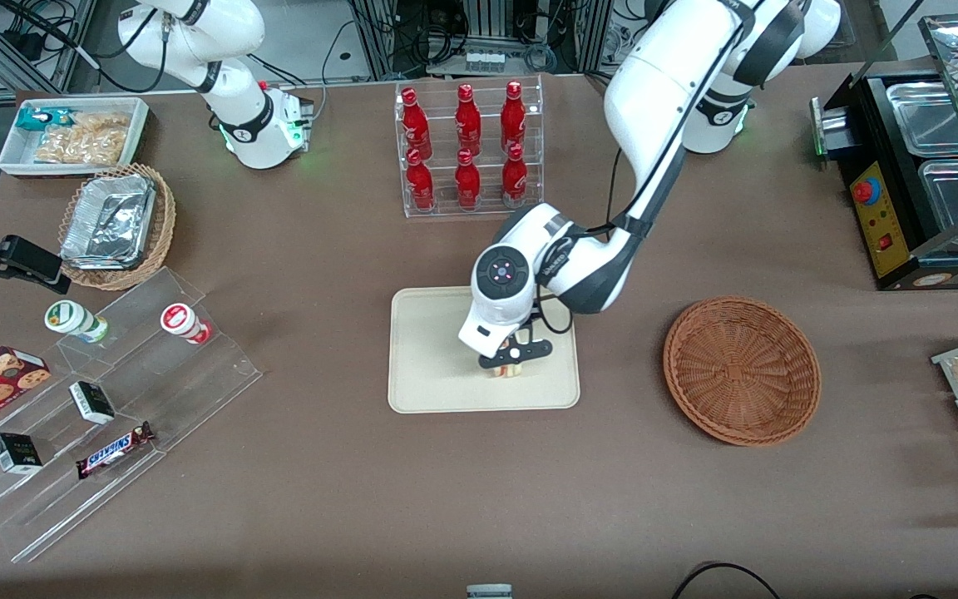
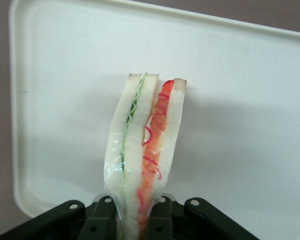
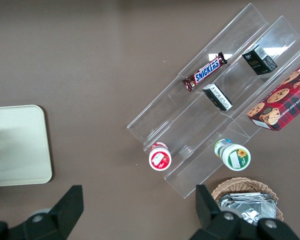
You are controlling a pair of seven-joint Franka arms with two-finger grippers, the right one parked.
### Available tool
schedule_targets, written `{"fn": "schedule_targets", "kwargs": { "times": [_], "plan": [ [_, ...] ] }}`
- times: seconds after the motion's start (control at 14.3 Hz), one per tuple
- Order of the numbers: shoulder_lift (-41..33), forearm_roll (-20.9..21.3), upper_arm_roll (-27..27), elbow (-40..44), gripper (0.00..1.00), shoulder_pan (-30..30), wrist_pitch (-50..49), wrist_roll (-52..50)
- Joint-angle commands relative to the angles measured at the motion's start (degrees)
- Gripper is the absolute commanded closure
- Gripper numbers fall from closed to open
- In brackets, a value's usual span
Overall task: Place sandwich from basket to tray
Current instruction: 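Lift the sandwich and carry it with the left gripper over the tray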
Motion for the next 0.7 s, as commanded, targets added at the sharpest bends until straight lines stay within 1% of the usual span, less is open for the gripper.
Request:
{"fn": "schedule_targets", "kwargs": {
  "times": [0.0,0.28,0.35,0.42,0.49,0.56,0.63],
  "plan": [
    [2.54,-0.28,0.90,2.99,0.90,-2.21,1.23,-2.08],
    [3.87,-0.37,-0.06,4.75,0.88,-2.22,1.31,-2.26],
    [4.04,-0.37,-0.07,4.75,0.83,-2.22,1.32,-2.08],
    [4.22,-0.37,-0.07,4.67,0.67,-2.22,1.58,-1.47],
    [4.74,-0.11,-0.07,4.75,0.38,-2.13,2.27,-1.12],
    [4.75,0.07,-0.07,4.75,0.00,-1.95,3.07,-0.94],
    [4.49,-0.36,-0.07,4.75,0.00,-1.95,3.16,-1.20]
  ]
}}
